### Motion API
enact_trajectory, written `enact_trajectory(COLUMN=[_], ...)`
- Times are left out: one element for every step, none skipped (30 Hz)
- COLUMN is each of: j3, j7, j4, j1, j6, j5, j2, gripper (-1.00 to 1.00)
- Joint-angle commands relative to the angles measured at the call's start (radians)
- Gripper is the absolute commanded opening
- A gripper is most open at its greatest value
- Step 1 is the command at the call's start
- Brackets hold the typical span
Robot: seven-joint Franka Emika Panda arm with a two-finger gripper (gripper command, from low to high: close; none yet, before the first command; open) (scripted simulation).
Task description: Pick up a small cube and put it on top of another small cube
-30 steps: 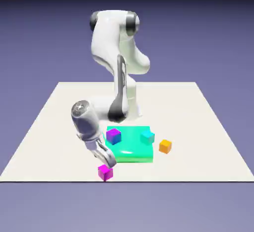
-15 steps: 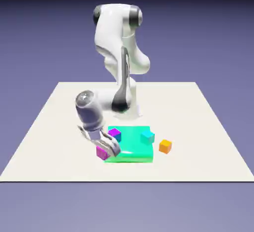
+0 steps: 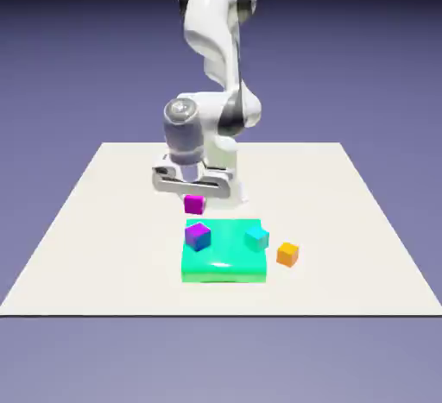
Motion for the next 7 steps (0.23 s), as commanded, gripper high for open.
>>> enact_trajectory(j3=[0.000,0.000,0.001,0.001,0.001,0.000,0.000], j7=[-0.001,-0.003,-0.006,-0.006,-0.006,-0.003,0.000], j4=[-0.018,-0.037,-0.051,-0.051,-0.051,-0.033,-0.015], j1=[0.000,0.000,0.000,0.000,0.000,0.000,0.000], j6=[0.043,0.087,0.122,0.122,0.122,0.078,0.035], j5=[0.000,0.003,0.006,0.006,0.006,0.002,-0.001], j2=[0.025,0.050,0.071,0.071,0.071,0.045,0.020], gripper=[-1.00,-1.00,-1.00,1.00,1.00,1.00,1.00])
